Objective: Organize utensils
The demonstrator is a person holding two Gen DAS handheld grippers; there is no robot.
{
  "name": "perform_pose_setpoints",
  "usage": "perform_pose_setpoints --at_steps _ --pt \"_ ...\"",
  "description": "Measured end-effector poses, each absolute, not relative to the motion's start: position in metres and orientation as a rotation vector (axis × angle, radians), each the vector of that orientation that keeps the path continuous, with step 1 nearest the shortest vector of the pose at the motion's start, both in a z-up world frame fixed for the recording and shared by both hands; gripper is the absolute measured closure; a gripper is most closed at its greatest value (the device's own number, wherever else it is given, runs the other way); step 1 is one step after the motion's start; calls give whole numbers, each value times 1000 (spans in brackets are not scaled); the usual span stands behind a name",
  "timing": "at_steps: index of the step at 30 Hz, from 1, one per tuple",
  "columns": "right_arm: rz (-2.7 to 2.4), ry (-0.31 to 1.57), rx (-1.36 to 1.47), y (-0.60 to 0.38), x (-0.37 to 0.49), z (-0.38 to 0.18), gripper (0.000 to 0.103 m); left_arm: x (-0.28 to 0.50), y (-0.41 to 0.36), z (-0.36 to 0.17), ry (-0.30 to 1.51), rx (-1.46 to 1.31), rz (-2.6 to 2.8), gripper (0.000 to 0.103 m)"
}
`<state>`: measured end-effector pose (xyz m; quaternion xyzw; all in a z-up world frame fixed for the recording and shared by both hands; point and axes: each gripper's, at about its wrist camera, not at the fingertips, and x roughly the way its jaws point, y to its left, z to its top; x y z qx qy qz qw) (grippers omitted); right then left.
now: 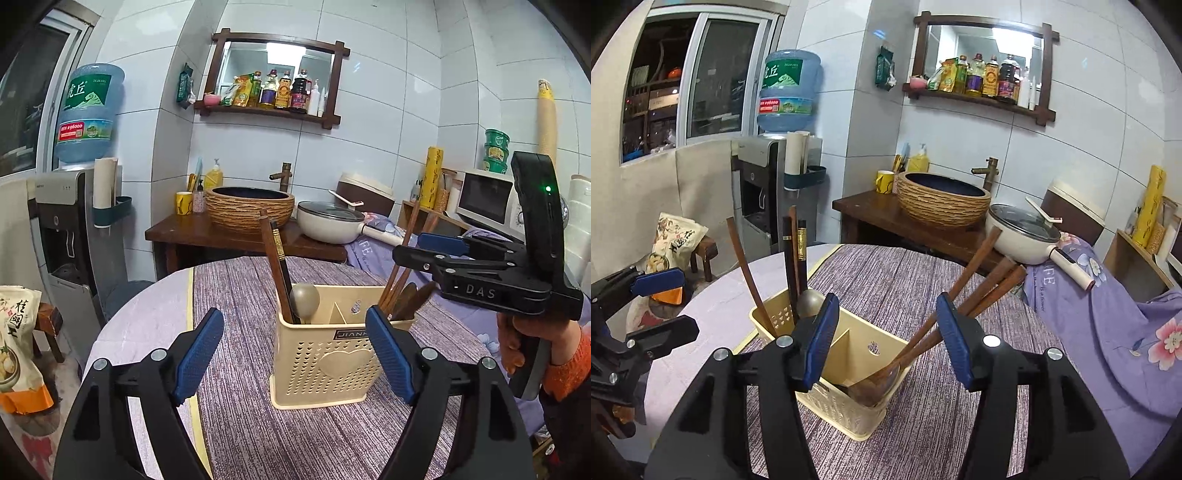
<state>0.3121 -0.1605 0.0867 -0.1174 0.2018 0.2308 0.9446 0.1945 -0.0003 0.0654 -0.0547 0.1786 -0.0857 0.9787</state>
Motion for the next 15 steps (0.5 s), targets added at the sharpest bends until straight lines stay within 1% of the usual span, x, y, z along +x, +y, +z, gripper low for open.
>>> perform_pose_setpoints --at_steps 5,6,9,11,12,13,14,15 --pt "445 394 -228 -169 303 87 48 191 -3 66 363 -107 -178 25" --pt "439 387 -214 -172 300 87 47 189 -3 66 362 -107 -178 24" --pt "419 367 -145 -182 284 89 39 183 -4 66 359 -103 -168 19" --pt "397 350 -106 -189 270 88 25 175 -5 64 349 -92 -162 15" --pt "383 343 -95 -191 262 87 22 170 -5 62 343 -83 -157 12" --pt "367 333 -87 -195 253 83 16 164 -5 61 333 -72 -151 11" --pt "358 326 -84 -197 245 80 13 157 -5 59 318 -59 -143 7" --pt "345 316 -82 -200 236 75 11 150 -5 56 302 -50 -135 6"
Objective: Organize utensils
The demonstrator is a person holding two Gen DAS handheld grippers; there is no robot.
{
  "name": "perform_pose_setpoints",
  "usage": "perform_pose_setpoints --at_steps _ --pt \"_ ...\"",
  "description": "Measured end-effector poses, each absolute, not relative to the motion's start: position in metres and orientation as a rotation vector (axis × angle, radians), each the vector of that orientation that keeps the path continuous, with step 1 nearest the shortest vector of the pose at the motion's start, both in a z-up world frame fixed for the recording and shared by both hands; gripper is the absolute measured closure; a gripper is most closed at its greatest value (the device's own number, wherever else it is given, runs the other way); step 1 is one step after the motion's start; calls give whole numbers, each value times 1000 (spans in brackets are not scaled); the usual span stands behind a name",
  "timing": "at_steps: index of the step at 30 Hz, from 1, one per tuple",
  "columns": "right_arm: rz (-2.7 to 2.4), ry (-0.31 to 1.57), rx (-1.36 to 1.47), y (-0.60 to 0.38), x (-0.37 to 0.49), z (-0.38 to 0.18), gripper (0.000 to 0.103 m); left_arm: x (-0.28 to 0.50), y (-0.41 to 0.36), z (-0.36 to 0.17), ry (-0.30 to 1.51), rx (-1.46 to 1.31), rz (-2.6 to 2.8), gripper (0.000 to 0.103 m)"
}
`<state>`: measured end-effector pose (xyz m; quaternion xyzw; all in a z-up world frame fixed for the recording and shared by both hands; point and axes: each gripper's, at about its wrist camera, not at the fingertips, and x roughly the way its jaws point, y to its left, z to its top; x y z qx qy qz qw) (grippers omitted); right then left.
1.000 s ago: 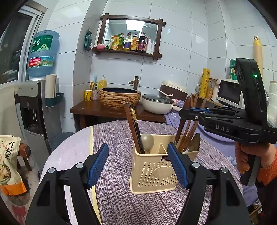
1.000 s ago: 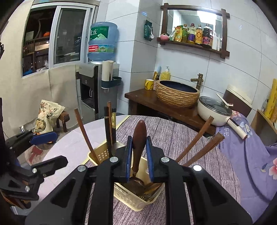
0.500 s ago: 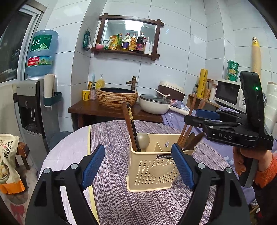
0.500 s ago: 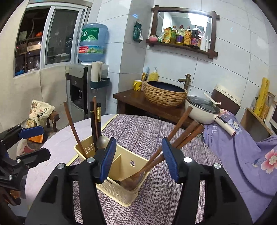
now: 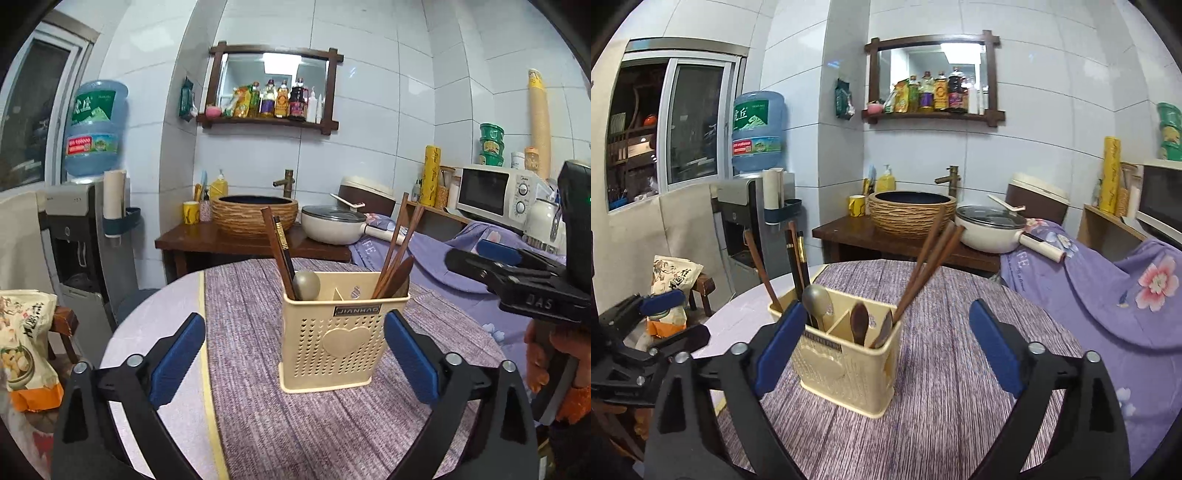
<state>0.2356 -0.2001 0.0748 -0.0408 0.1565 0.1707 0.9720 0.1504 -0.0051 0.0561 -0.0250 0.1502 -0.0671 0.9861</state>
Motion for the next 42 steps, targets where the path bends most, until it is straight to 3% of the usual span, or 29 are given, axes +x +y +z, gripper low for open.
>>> perform_pose_setpoints --at_steps 2,16,29,42 --pt "330 298 -82 -205 217 63 6 136 -3 50 275 -36 -124 6" --pt "330 295 -12 -221 109 -25 6 52 -1 6 264 -64 -124 6" --pt "373 165 -65 -218 38 -11 6 12 -12 9 235 -53 -111 6" --pt "380 164 -64 -218 29 -7 6 10 -10 2 258 -55 -102 6"
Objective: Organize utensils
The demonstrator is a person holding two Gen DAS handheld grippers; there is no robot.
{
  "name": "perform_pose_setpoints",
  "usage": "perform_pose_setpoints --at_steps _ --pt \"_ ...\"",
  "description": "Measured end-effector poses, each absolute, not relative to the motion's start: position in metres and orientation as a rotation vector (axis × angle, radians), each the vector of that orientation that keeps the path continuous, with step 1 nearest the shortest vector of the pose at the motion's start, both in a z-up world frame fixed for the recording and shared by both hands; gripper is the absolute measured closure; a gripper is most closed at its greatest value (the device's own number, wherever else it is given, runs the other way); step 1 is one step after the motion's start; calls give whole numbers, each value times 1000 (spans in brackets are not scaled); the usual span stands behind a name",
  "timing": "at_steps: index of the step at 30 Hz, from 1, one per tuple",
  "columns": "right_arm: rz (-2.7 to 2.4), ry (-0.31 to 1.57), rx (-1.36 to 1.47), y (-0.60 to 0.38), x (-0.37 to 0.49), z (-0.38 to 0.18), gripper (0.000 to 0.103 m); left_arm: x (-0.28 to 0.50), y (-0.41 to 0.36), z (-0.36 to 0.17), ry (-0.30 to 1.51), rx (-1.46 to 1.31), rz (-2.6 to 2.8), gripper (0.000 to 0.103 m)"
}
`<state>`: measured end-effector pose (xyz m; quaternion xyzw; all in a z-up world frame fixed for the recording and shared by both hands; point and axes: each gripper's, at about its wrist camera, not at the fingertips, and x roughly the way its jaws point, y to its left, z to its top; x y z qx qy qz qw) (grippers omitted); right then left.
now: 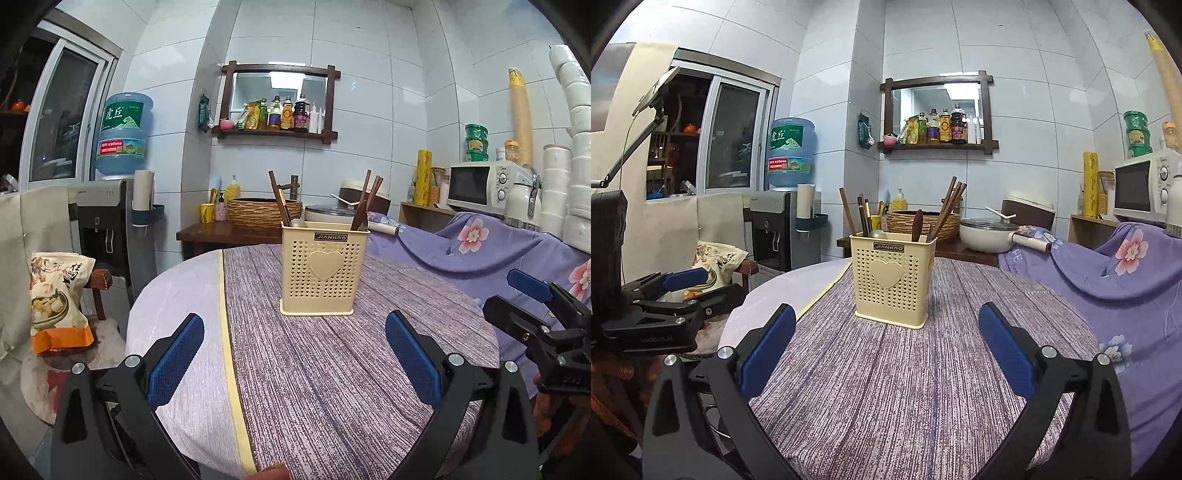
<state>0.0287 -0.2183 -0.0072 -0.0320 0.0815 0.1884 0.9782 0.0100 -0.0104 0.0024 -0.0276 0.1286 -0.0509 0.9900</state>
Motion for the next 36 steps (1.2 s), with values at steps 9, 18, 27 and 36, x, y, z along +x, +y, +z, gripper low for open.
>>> perform_pose_setpoints --at_steps 9,18,27,36 --pt "385 175 -74 -214 30 -9 6 11 -9 2 262 -57 -96 6" --pt "385 180 -76 -214 31 -11 6 12 -11 1 270 -58 -100 6" --pt "383 191 -75 -214 33 -14 6 11 -10 0 271 -59 -99 6" --pt "384 194 -78 -212 32 -16 6 12 -9 -3 273 -67 -96 6"
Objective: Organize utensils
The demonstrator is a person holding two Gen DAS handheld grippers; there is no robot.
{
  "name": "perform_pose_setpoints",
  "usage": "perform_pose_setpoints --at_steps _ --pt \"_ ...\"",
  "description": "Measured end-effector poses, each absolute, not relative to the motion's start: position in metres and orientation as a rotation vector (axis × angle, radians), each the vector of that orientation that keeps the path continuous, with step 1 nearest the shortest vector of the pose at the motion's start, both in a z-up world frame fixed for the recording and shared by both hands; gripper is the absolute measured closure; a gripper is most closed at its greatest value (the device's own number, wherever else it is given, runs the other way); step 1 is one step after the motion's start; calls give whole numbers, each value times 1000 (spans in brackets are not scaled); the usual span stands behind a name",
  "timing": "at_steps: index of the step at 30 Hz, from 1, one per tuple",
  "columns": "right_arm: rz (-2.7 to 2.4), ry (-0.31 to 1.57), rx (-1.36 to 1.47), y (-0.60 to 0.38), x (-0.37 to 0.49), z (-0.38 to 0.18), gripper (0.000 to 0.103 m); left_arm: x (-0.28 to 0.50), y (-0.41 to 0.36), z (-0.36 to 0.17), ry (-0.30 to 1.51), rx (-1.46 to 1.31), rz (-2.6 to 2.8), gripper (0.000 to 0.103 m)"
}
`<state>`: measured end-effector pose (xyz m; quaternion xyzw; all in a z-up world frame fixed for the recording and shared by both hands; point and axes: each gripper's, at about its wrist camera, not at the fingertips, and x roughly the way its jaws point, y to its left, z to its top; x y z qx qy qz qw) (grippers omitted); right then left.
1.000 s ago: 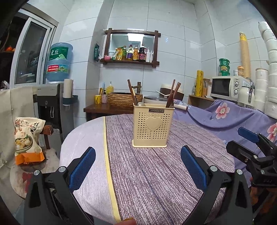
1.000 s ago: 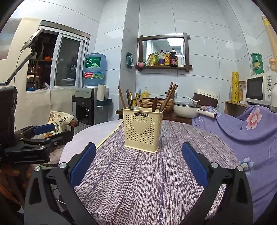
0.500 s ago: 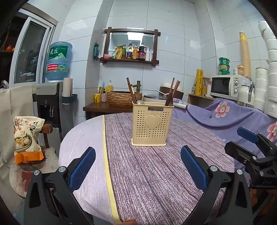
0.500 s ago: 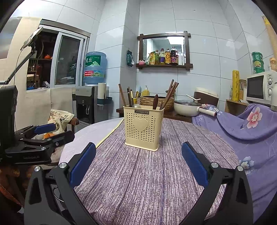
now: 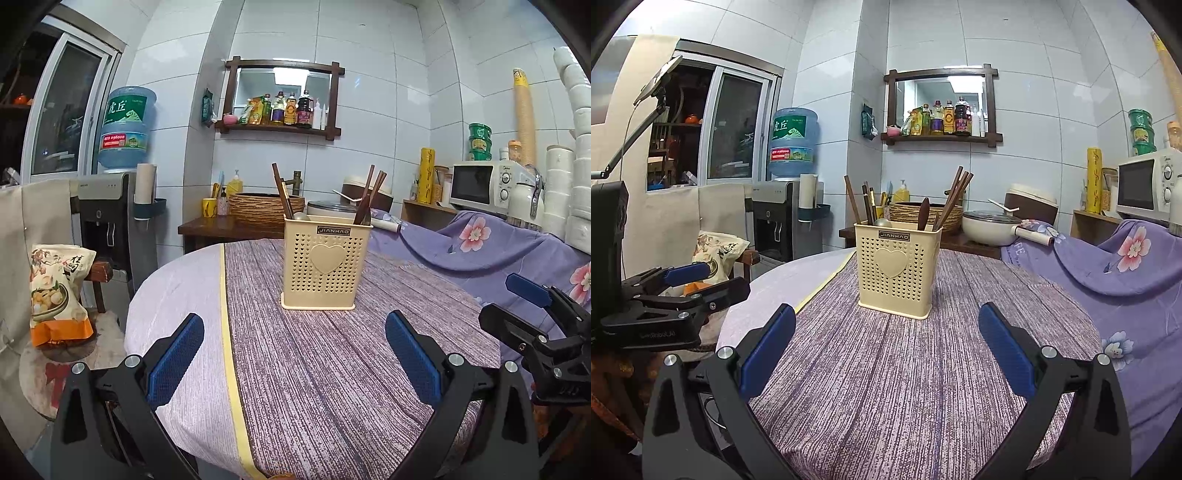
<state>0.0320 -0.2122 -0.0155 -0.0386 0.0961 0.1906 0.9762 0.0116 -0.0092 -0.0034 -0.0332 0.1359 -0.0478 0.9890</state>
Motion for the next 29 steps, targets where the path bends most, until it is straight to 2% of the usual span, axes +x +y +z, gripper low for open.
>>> perform_pose_setpoints --at_steps 29 --pt "387 206 -80 -212 34 -18 6 12 -7 -9 285 -87 -91 6"
